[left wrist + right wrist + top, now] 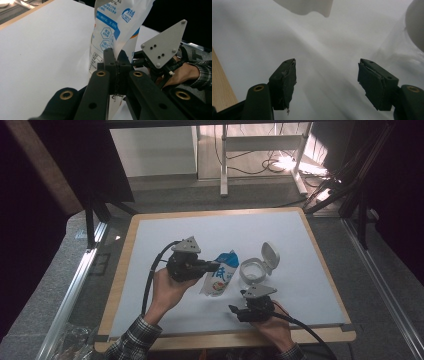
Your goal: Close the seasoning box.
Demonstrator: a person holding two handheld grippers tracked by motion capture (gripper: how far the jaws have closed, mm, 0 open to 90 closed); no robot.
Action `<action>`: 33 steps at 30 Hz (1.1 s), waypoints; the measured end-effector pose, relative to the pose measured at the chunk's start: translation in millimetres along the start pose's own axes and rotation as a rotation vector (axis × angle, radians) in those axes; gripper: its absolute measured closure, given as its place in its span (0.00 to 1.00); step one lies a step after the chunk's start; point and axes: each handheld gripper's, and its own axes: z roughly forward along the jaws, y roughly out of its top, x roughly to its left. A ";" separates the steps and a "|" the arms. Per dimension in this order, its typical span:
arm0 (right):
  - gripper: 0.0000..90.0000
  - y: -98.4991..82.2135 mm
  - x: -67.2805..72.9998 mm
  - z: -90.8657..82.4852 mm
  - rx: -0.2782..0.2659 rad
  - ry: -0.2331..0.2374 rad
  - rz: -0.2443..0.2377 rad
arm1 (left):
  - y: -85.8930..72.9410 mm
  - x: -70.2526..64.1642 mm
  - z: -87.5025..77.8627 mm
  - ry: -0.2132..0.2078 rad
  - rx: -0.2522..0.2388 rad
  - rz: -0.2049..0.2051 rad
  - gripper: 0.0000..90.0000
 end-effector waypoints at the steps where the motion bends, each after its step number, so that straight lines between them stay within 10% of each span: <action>1: 0.35 0.9 0.8 0.2 0.002 -0.001 0.011 | 0.7 -0.9 0.7 -0.004 -0.001 -0.001 1.00; 33: 0.40 13.9 10.0 19.5 -0.115 -0.058 0.016 | 14.8 -18.8 7.9 -0.062 -0.001 -0.015 1.00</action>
